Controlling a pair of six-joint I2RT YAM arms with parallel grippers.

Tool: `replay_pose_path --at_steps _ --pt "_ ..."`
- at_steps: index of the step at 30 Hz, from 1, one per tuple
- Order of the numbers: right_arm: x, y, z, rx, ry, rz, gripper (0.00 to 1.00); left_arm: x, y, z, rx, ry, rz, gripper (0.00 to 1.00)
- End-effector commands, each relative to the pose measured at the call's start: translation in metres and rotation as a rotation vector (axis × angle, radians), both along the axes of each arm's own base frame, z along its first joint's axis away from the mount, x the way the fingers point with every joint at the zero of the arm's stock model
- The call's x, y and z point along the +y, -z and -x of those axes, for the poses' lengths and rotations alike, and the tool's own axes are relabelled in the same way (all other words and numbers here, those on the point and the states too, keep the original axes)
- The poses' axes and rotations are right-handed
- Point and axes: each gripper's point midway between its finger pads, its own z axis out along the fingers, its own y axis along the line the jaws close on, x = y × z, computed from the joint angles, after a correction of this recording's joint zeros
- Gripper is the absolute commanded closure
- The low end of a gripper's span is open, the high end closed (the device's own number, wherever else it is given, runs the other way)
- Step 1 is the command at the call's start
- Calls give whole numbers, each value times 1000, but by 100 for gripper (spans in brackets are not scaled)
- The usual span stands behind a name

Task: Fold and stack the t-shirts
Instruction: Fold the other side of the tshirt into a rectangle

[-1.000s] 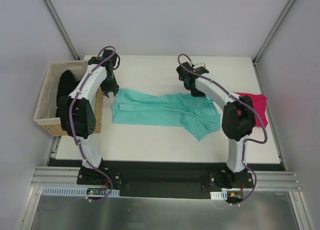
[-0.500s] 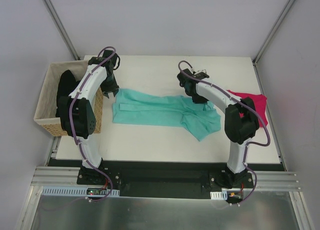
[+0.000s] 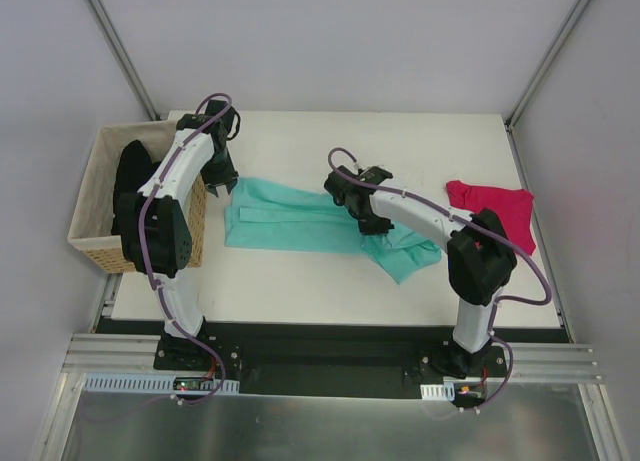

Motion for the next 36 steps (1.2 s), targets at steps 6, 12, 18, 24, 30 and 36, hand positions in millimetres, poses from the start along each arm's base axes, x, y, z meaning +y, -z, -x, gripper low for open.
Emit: replay_pose_path --at_steps 6,12,18,24,30,36 --pt "34 23 55 128 -24 -35 99 3 6 -1 30 -12 -2 69" --pt "30 43 80 191 -5 -12 99 0 9 -1 33 -2 11 69" --pt "38 54 88 211 6 -9 86 1 9 -3 36 14 2 70" --pt "58 8 48 91 -82 -8 74 3 3 -2 34 16 -10 70" --pt "85 -61 -2 -52 -190 -47 68 4 -19 -10 0 -3 -14 68" --pt "66 -79 -35 -110 -140 -61 63 2 -36 -32 -33 -8 -17 68"
